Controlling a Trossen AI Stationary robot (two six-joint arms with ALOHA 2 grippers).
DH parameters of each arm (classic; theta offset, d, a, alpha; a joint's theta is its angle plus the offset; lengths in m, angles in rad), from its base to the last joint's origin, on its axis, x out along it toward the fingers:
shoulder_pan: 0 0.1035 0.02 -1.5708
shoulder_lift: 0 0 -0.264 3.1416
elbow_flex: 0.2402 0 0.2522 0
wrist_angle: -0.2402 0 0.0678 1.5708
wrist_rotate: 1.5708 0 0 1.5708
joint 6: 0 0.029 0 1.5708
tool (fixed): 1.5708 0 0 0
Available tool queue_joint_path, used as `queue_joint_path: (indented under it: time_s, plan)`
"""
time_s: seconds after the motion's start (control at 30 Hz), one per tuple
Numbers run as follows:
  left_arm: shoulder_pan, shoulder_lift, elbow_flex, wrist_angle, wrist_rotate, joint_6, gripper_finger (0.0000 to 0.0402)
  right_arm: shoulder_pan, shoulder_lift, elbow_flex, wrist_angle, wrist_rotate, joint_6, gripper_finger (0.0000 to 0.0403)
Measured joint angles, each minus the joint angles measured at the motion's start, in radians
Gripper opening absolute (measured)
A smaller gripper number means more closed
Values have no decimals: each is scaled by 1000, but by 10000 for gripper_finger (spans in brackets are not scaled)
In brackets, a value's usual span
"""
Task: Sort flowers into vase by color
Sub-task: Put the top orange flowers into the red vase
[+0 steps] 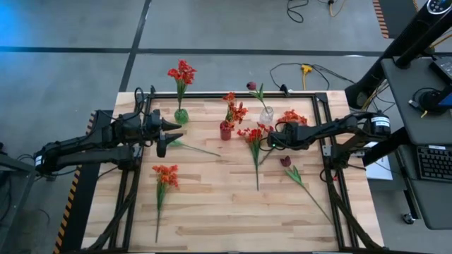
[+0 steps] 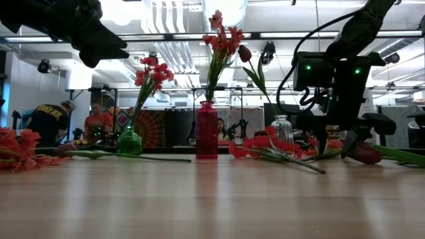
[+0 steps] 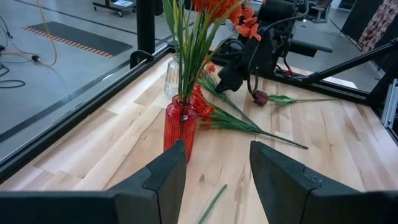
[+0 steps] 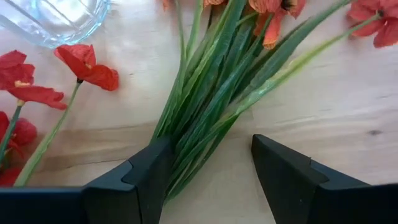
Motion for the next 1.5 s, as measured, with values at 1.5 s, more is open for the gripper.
queue_joint_path:
  time_s: [1.5]
  plan:
    - [0,0,0,0,0,0,160,0,-73,44,-63,42,85,293]
